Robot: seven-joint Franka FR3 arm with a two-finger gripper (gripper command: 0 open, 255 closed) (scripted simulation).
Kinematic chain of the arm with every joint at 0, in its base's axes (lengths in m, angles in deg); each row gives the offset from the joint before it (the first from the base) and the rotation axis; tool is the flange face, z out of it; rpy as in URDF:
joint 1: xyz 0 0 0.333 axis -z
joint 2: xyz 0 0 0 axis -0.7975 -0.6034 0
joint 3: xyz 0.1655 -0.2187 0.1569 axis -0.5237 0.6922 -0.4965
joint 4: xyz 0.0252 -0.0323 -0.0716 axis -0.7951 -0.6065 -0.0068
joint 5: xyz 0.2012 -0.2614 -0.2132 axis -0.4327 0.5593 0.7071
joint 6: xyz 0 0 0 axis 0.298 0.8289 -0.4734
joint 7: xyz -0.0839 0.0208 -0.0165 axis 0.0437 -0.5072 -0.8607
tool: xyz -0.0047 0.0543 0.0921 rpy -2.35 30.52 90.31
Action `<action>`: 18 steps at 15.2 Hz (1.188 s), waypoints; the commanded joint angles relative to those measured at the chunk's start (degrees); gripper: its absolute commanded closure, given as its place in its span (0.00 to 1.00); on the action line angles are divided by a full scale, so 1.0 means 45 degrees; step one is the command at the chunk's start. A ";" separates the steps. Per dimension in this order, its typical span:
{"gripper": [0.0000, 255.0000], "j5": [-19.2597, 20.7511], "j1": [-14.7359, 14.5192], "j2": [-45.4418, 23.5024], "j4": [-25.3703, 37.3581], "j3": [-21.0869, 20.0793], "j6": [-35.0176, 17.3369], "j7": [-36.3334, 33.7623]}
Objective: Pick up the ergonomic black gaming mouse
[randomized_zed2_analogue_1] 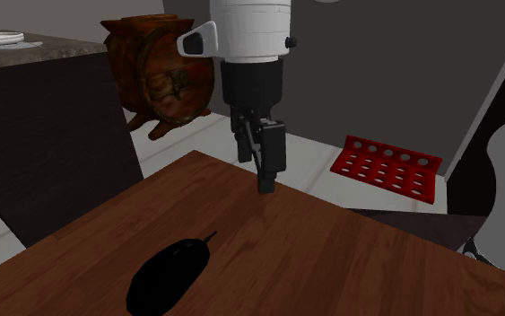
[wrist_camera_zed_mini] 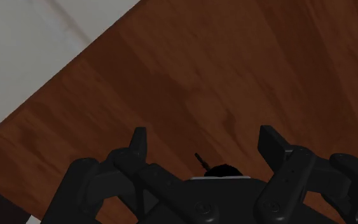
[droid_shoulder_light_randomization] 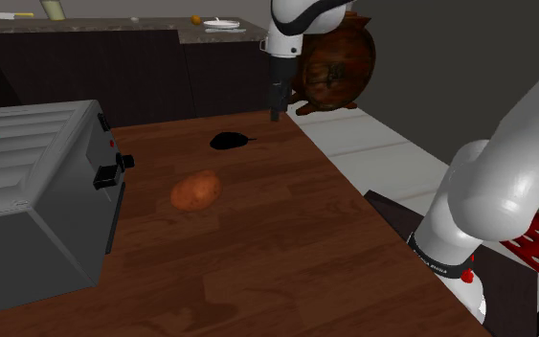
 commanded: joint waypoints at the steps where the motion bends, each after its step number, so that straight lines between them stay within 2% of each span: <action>1: 0.00 -0.0111 -0.0229 -0.0814 0.0641 -0.0080 -0.0195 0.0833; 11: 0.00 -0.0374 -0.1133 -0.4480 0.4048 -0.1001 -0.0606 0.4097; 18: 0.00 -0.0432 -0.1134 -0.4823 0.3285 -0.1017 -0.1708 0.4199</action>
